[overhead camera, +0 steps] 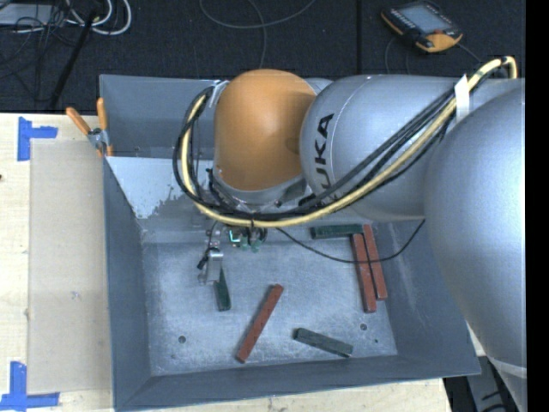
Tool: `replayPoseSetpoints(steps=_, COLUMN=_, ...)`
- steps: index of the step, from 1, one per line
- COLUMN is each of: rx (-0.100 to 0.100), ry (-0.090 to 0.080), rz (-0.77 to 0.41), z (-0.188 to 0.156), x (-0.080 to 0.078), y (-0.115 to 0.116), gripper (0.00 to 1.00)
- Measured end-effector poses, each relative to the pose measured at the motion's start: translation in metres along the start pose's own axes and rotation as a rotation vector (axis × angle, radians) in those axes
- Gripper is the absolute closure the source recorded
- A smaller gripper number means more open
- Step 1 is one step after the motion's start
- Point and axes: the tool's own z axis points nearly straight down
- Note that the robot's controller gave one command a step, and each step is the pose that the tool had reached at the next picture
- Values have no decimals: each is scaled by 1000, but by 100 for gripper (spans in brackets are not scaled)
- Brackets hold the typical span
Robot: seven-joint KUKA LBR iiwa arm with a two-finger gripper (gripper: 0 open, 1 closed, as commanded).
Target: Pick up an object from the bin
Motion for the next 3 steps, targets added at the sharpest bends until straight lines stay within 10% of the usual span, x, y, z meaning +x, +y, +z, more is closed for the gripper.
replayPoseSetpoints(steps=1, rx=-1, ry=-7, rz=4, z=-4, x=-2, y=-1, gripper=0)
replayPoseSetpoints(steps=3, rx=0, ry=-5, rz=-487, z=63, x=-1, y=-54, gripper=0)
